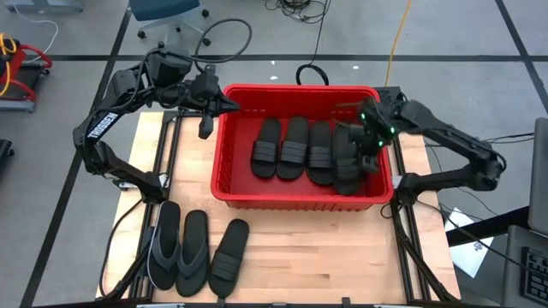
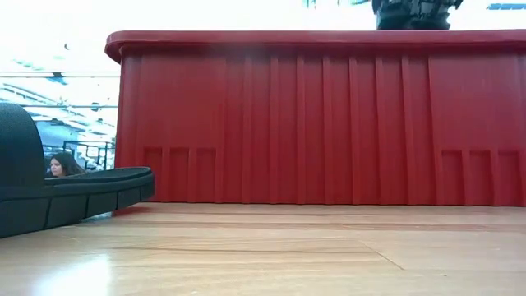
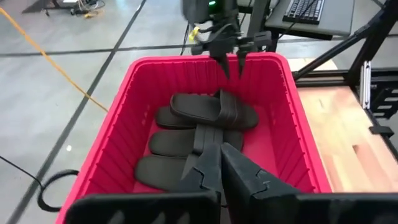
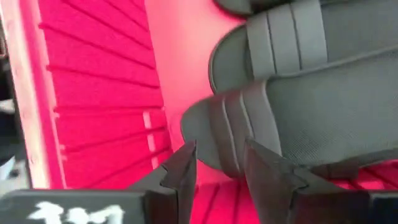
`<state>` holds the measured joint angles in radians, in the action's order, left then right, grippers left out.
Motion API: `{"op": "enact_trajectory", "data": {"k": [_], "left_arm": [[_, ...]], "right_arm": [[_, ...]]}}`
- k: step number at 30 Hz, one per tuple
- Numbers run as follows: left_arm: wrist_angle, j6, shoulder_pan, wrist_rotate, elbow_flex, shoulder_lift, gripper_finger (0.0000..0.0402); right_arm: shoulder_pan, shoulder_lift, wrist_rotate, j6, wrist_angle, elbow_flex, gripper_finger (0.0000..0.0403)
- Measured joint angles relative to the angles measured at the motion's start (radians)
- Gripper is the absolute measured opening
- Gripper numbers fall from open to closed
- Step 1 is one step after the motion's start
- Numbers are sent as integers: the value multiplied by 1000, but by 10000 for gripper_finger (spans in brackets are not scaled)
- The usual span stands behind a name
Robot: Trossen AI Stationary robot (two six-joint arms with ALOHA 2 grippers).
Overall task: Pick and place slides into bin
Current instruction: Put the right black slide on top of the other black slide into the red bin
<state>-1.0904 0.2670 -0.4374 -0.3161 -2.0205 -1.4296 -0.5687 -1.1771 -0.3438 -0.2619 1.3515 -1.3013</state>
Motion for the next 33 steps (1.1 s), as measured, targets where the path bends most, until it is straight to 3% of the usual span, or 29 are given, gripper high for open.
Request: {"op": "enact_trajectory", "data": {"k": [8, 13, 19, 33], "left_arm": [[-25, -43, 0, 0, 0, 0, 16], [-47, -53, 0, -7, 0, 0, 2], [-76, -42, 0, -44, 0, 0, 16], [-96, -15, 0, -55, 0, 0, 2]], "right_arm": [[-198, -161, -192, -238, 58, -31, 153], [-206, -226, -152, -343, 20, -31, 192], [-215, -300, -105, -391, 34, -31, 228], [-222, -344, -123, -381, 80, 63, 211]]}}
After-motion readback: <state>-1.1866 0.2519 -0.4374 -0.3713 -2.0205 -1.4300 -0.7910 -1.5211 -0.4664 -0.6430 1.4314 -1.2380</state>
